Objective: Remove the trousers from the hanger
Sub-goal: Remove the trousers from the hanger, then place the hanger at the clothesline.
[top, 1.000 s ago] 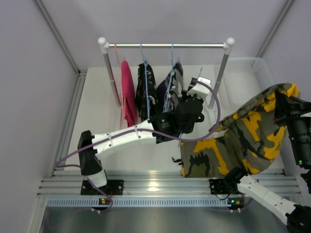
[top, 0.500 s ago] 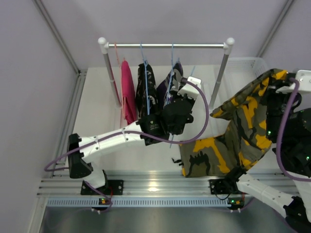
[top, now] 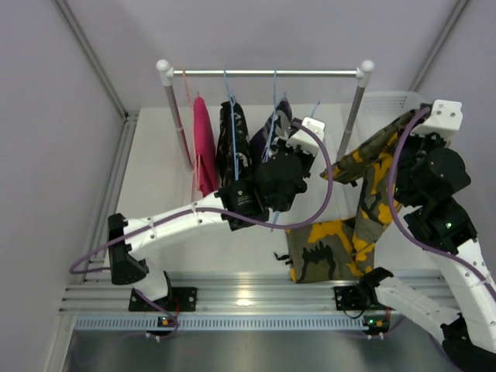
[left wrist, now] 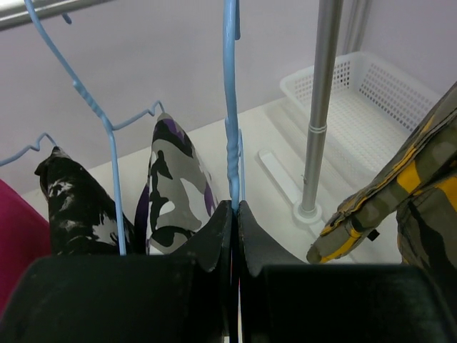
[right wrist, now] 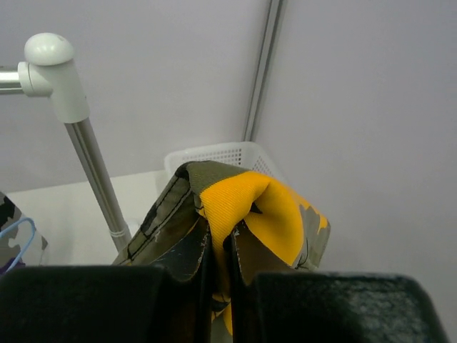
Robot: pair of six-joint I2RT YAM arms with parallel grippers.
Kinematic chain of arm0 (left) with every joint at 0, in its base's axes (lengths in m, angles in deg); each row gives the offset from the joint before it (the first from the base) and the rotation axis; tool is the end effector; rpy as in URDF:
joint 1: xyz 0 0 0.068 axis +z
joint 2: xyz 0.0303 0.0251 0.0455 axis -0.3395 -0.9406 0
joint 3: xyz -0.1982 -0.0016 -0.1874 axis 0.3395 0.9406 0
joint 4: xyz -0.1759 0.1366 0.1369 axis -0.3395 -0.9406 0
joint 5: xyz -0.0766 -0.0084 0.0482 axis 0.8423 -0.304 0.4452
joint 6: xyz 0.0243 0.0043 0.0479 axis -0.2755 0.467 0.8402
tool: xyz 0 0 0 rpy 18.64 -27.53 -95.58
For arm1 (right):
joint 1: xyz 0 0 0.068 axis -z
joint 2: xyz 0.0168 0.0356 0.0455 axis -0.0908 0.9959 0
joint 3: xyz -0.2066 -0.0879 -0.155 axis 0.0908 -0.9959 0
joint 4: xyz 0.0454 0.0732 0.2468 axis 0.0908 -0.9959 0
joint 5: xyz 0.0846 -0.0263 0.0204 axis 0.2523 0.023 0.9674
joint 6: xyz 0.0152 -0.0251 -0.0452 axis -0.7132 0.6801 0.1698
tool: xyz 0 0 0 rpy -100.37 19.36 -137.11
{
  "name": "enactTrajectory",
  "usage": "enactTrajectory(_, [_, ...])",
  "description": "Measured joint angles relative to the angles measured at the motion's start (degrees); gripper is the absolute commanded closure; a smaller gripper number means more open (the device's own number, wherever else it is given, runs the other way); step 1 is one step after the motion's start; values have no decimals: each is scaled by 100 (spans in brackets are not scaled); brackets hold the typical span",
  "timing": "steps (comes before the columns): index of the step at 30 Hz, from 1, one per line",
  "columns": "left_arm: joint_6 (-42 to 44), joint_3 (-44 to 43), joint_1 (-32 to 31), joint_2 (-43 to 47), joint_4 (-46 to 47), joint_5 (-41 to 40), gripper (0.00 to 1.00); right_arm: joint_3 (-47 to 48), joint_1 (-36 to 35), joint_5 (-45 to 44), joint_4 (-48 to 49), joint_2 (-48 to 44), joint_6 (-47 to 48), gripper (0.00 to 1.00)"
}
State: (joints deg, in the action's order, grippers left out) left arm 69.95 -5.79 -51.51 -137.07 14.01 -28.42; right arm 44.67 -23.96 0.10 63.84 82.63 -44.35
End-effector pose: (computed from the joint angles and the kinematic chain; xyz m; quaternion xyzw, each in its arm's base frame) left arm 0.1431 -0.3407 0.4448 0.1656 0.6910 -0.1129 0.6946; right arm 0.1242 0.0392 0.4873 0.0720 0.6554 -0.1680 0.7328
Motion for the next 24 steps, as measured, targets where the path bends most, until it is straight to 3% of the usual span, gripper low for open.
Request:
enactTrajectory(15, [848, -1038, 39, -1102, 804, -173, 100, -1211, 125, 756, -555, -1062, -1425, 100])
enactTrajectory(24, [887, -1639, 597, -1725, 894, -160, 100, -1615, 129, 1379, -745, -1276, -1858, 100])
